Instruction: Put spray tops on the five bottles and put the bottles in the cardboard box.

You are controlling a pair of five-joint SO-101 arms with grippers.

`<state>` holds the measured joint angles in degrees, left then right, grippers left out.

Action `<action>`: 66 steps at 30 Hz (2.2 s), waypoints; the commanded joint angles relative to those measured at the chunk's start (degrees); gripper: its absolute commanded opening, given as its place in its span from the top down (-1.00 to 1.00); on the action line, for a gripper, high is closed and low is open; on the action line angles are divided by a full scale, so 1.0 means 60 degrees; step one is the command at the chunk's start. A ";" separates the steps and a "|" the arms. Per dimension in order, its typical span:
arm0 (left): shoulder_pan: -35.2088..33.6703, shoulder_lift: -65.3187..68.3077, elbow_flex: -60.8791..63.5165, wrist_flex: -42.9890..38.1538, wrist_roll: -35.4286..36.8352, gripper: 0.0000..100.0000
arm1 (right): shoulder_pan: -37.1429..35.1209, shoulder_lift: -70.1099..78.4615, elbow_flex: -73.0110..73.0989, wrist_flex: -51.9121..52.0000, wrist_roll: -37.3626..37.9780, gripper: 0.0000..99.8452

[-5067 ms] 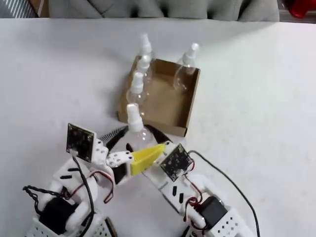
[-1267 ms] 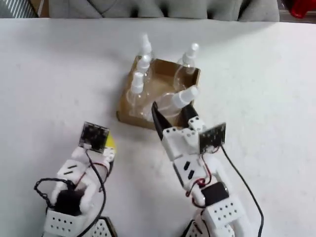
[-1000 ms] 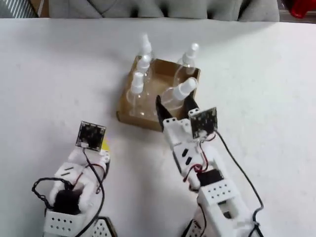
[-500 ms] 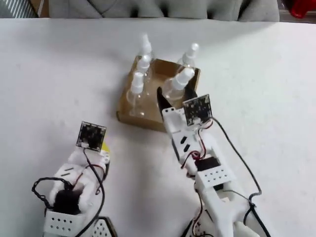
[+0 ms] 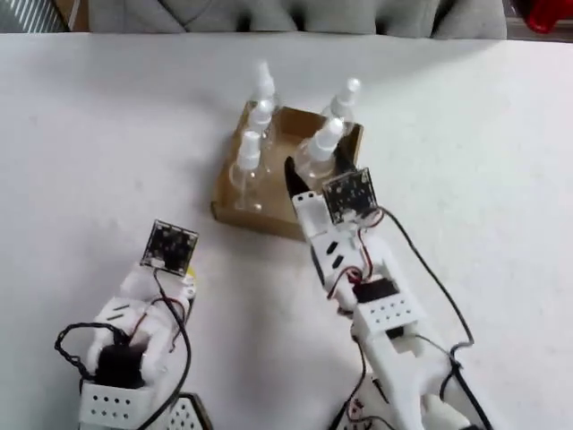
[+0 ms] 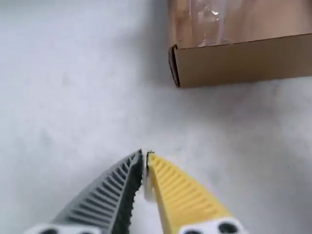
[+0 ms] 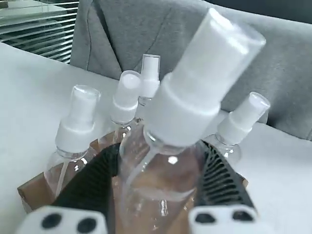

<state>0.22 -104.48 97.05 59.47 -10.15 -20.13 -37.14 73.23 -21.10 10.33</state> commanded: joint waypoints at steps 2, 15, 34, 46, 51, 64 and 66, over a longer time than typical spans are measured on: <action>-0.0125 -0.0037 0.0000 0.0044 -0.0088 0.96 | 0.0095 0.0769 -0.1011 0.0110 0.0088 0.97; -0.0125 -0.0037 0.0000 0.0029 -0.0088 0.96 | 0.0930 0.3465 -0.2212 -0.0051 0.0088 0.97; -0.0125 -0.0037 0.0000 0.0000 -0.0088 0.96 | 0.0974 0.5238 -0.1905 -0.1282 0.0073 0.97; -0.0125 -0.0037 0.0000 0.0029 -0.0088 0.96 | 0.0886 0.5223 -0.1553 -0.1326 0.0059 0.96; -0.0125 -0.0037 0.0000 0.0044 -0.0088 0.96 | 0.0872 0.5223 -0.1553 -0.1326 0.0029 0.96; -0.0125 -0.0037 0.0000 0.0044 -0.0088 0.96 | 0.0520 0.5238 -0.1553 -0.1326 0.0088 0.96; -0.0125 -0.0037 0.0000 0.0044 -0.0088 0.96 | 0.0520 0.5238 -0.1553 -0.1326 0.0088 0.96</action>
<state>-0.13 -104.48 97.05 59.47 -10.15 -15.91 -5.67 63.74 -28.75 10.42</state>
